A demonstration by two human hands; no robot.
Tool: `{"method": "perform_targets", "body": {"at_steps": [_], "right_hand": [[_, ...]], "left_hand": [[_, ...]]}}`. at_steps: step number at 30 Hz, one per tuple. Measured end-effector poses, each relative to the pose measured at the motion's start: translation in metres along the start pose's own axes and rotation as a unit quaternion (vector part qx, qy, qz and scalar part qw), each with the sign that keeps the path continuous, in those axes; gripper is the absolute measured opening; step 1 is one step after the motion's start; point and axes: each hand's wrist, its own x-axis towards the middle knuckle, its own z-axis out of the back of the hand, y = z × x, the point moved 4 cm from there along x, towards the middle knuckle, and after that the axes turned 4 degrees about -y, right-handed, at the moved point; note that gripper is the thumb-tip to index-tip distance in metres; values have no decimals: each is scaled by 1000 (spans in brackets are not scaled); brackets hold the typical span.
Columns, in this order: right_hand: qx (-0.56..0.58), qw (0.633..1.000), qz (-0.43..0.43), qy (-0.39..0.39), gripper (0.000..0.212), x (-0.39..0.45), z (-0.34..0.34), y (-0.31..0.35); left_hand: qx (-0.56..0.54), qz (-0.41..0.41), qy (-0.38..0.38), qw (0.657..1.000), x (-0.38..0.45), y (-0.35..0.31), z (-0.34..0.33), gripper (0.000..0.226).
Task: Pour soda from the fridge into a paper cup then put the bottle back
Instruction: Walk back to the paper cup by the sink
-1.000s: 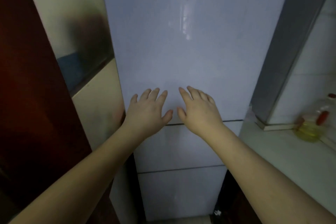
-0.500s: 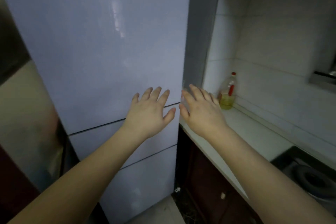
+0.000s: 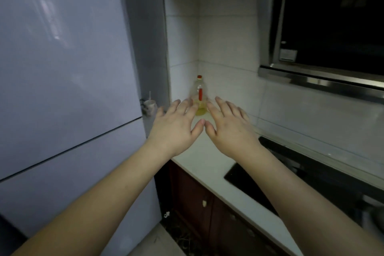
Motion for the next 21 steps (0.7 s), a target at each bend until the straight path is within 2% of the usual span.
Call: {"method": "perform_targets", "body": {"at_steps": [11, 21], "right_hand": [[-41, 996, -80, 4, 61, -67, 45, -132], [-87, 977, -194, -5, 58, -121, 74, -228]], "left_hand": [[-42, -96, -11, 994, 28, -156, 5, 68], [-91, -190, -13, 977, 60, -263, -8, 64]]}}
